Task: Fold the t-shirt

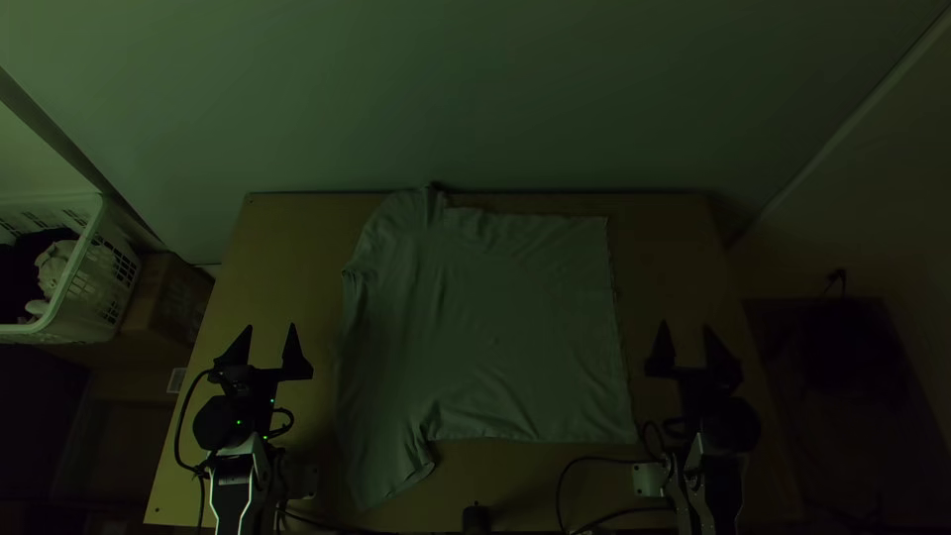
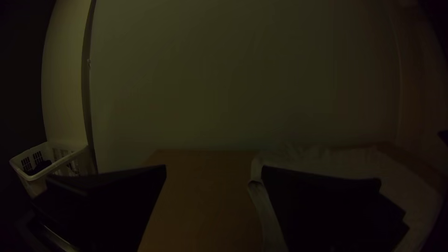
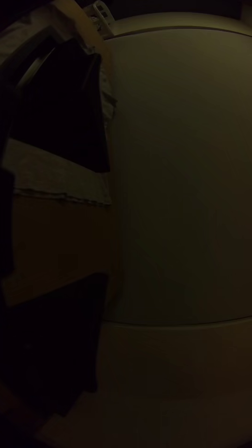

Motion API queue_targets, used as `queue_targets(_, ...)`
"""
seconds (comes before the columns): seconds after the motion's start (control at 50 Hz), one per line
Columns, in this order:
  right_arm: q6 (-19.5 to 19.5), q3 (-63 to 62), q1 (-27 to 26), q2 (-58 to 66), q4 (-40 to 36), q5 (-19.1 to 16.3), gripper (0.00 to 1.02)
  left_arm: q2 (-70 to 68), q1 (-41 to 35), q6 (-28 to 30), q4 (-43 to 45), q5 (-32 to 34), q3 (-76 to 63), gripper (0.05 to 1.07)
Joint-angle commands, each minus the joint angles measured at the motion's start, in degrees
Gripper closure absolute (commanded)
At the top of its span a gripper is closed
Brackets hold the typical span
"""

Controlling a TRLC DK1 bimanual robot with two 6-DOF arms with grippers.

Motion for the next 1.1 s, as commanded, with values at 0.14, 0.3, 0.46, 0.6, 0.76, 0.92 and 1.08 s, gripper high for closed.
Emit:
queue_targets(0.14,-0.77,5.3,-1.48,-0.01,1.5,0.54,0.04,-0.14,0.4,1.25,-2.44,0.17,2.73,0.09)
queue_targets(0.3,-0.68,8.38,-0.42,0.34,2.99,0.45,0.04,0.91,0.22,1.25,0.73,0.17,4.75,0.09)
queue_targets(0.46,-0.6,10.49,0.81,4.73,6.15,0.45,0.04,8.82,-0.04,1.25,3.98,0.17,9.68,0.09)
queue_targets(0.6,-0.51,15.23,1.07,12.73,8.35,0.45,0.04,20.78,-0.13,1.16,4.77,0.17,17.41,0.09)
queue_targets(0.76,-0.6,22.53,1.69,21.87,9.41,0.36,0.04,30.97,-0.66,0.9,6.97,0.17,25.14,0.09)
queue_targets(0.92,-0.77,29.12,2.22,31.81,10.2,0.45,0.04,40.55,-2.15,0.2,6.62,0.17,34.11,0.09)
queue_targets(1.08,-0.77,35.27,2.48,39.54,12.22,0.45,0.04,49.17,-4.17,0.2,5.56,0.17,43.25,0.09)
